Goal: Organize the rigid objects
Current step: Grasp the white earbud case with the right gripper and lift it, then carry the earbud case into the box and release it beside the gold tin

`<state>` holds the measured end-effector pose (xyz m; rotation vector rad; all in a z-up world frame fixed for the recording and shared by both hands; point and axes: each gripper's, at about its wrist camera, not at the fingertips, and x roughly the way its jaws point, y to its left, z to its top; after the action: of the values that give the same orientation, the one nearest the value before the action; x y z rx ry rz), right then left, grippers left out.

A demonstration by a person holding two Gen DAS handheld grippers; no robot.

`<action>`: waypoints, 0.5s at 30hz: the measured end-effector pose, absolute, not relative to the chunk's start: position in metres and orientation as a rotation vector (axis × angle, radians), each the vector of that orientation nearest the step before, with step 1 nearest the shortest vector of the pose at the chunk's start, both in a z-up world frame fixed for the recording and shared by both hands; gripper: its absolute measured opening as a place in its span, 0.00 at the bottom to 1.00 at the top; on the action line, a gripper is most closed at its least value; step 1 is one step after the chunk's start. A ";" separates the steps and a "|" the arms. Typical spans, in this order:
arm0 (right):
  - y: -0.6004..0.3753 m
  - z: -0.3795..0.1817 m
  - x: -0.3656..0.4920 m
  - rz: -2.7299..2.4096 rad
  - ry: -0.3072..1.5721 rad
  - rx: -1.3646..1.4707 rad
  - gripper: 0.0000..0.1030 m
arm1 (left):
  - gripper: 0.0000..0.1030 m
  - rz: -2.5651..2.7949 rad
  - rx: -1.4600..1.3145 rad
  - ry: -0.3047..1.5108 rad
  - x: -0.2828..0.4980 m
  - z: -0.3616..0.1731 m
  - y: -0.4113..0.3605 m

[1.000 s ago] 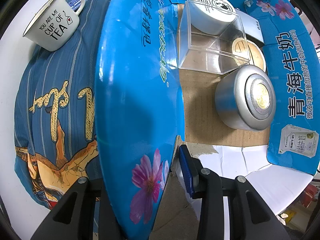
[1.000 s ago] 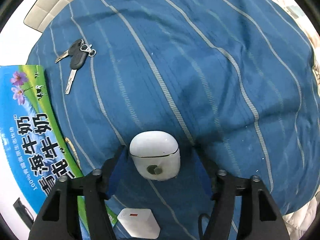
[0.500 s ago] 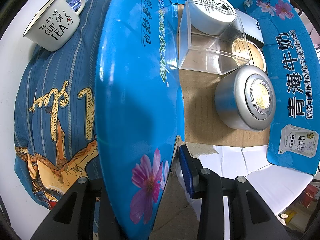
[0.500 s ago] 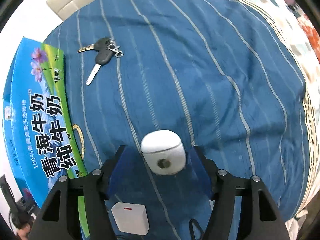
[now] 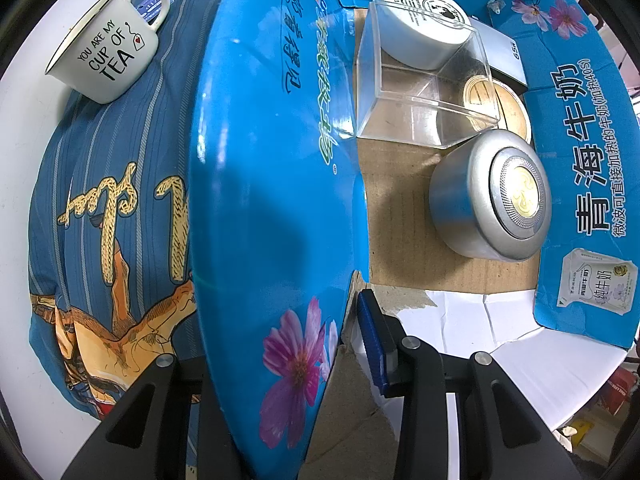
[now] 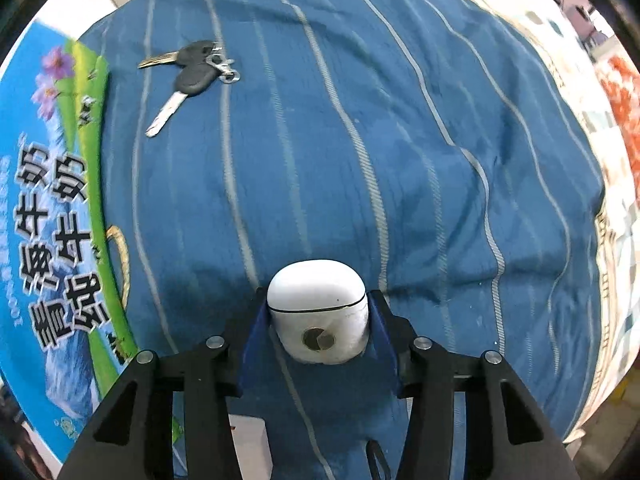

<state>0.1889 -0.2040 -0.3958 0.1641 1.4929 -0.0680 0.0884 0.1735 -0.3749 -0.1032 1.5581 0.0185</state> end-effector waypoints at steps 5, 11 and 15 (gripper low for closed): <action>-0.152 -0.356 0.175 -0.063 1.438 0.142 0.50 | 0.33 0.019 -0.102 1.558 0.088 -0.375 0.174; -0.119 -0.294 0.148 -0.006 1.380 0.209 0.50 | 0.33 0.021 -0.105 1.560 0.089 -0.375 0.173; -0.100 -0.258 0.133 0.077 1.348 0.234 0.50 | 0.33 0.017 -0.103 1.561 0.089 -0.375 0.173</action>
<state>0.1328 -0.0996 -0.2576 0.2342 1.3480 0.0772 0.0889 0.1731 -0.3751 -0.1026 1.5609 0.0171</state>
